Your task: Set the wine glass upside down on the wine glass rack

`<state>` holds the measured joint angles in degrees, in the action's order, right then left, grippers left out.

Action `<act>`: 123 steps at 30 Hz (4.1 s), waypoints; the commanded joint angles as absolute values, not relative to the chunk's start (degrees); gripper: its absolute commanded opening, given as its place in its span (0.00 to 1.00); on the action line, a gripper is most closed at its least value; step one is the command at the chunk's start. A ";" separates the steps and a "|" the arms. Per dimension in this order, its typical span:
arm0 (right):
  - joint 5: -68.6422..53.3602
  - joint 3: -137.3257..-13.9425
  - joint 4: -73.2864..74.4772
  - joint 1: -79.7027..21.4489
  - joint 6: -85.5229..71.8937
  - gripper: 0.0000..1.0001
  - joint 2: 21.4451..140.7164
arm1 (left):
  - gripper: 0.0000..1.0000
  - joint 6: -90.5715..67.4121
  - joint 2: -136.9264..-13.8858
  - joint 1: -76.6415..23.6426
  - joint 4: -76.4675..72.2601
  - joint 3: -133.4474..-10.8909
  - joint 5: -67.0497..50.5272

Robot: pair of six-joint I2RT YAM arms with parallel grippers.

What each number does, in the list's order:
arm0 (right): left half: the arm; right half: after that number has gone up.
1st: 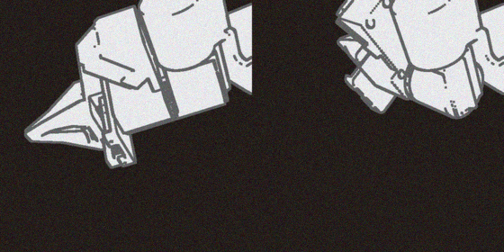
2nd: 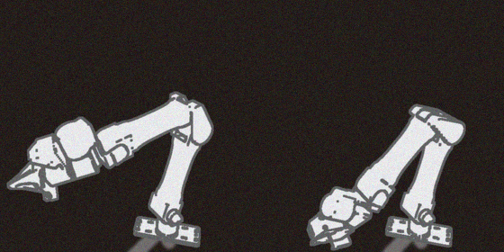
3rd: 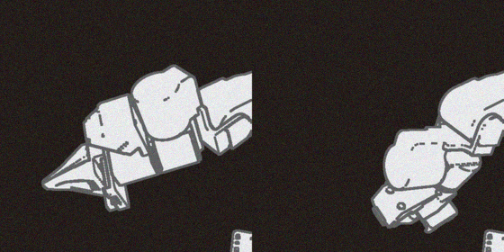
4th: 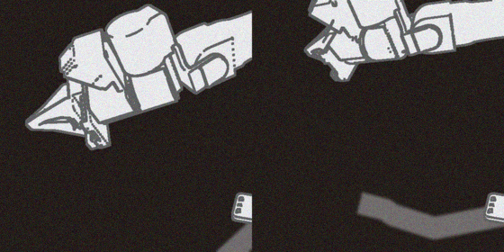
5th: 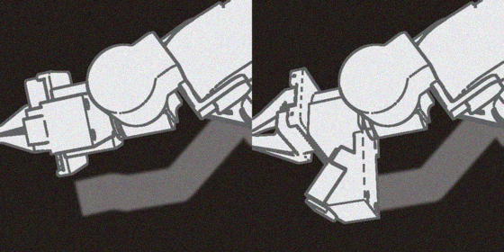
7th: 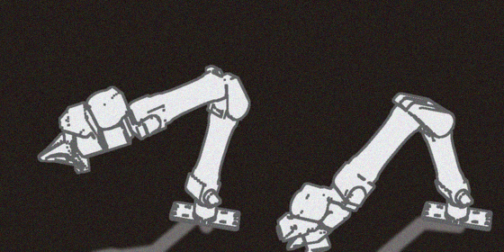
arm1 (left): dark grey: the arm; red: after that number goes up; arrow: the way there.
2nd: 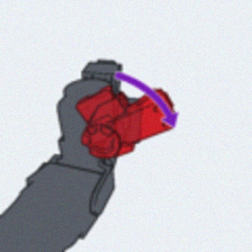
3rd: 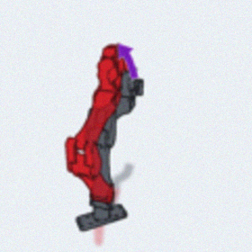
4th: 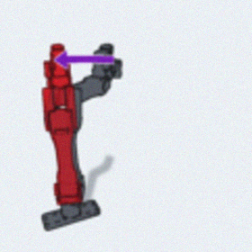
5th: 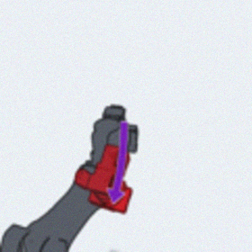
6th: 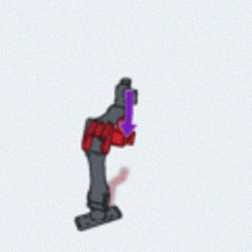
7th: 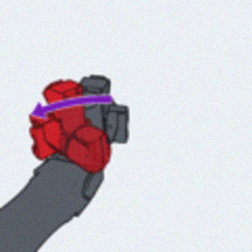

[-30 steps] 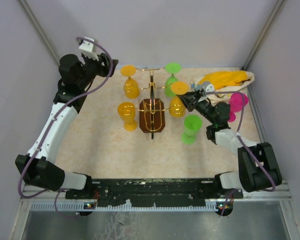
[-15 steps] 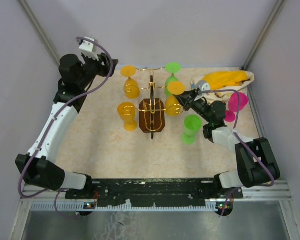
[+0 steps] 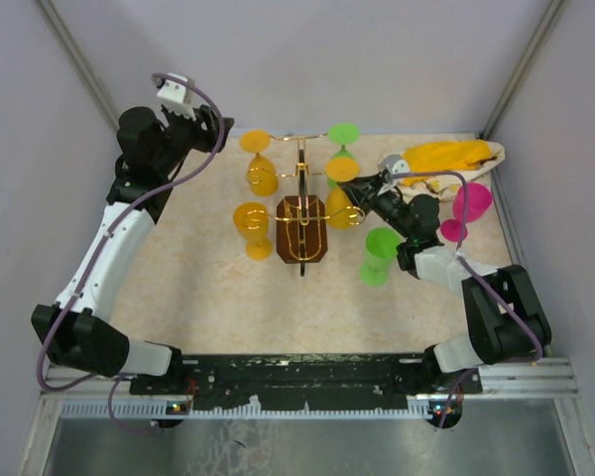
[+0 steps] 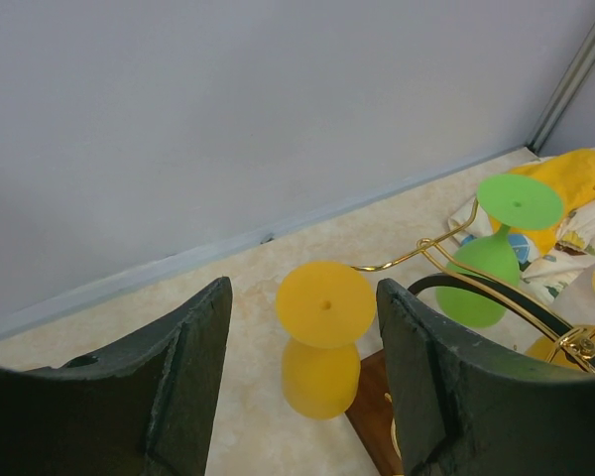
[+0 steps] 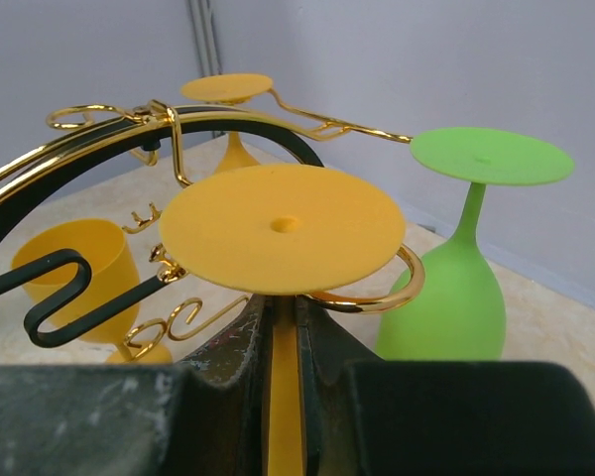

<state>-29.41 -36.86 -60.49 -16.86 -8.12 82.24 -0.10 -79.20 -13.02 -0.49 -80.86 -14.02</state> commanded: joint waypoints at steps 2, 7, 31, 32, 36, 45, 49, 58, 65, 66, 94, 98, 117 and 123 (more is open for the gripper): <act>-22.93 -39.82 -61.09 -16.78 -7.22 0.00 82.01 | 0.66 0.59 -79.45 -12.53 -2.33 -80.51 -14.54; -17.25 -39.69 -59.10 -16.87 -7.17 0.00 81.49 | 0.66 0.46 -79.71 -12.55 -2.55 -80.51 -14.69; -18.20 -31.53 -62.78 -19.66 1.75 0.08 76.96 | 0.67 -0.15 -79.88 -12.39 -3.70 -79.45 -15.11; -18.25 -31.63 -62.79 -19.88 1.76 0.08 77.11 | 0.67 -0.19 -79.84 -12.39 -3.80 -79.41 -15.15; -18.33 -31.27 -63.93 -20.04 1.15 0.21 77.05 | 0.67 -0.17 -79.74 -12.35 -3.84 -79.20 -14.95; -14.74 -28.52 -63.79 -20.04 2.85 0.55 72.75 | 0.69 -0.95 -79.06 -11.98 -4.25 -78.45 -13.90; -11.19 -27.70 -62.36 -19.91 3.93 0.62 70.70 | 0.71 -1.70 -79.17 -11.66 -4.64 -78.38 -13.73; -10.75 -27.46 -57.42 -16.14 2.64 0.64 68.71 | 0.73 -6.52 -79.41 -8.94 -5.10 -77.34 -16.40; -9.48 -27.25 -51.16 -12.94 3.65 0.65 64.82 | 0.74 -8.02 -77.98 -5.62 -2.28 -74.39 -16.80; -8.91 -27.34 -49.65 -12.66 4.07 0.66 63.67 | 0.73 -8.20 -77.50 -4.94 -1.71 -73.83 -16.74; 14.60 -52.81 -10.64 -12.07 -0.57 0.92 61.62 | 0.78 -3.05 -65.62 -7.96 9.79 -54.18 -28.68; 13.92 -59.55 5.34 -12.13 -2.32 0.92 62.53 | 0.78 -2.47 -65.62 -8.35 10.65 -53.15 -26.44; 0.77 -58.68 45.54 -12.06 -12.24 0.83 54.14 | 0.79 -4.71 -70.44 -8.35 3.27 -57.39 -18.36; 0.54 -57.27 43.87 -12.13 -12.91 0.83 53.08 | 0.80 -5.42 -71.96 -8.36 4.44 -57.30 -25.25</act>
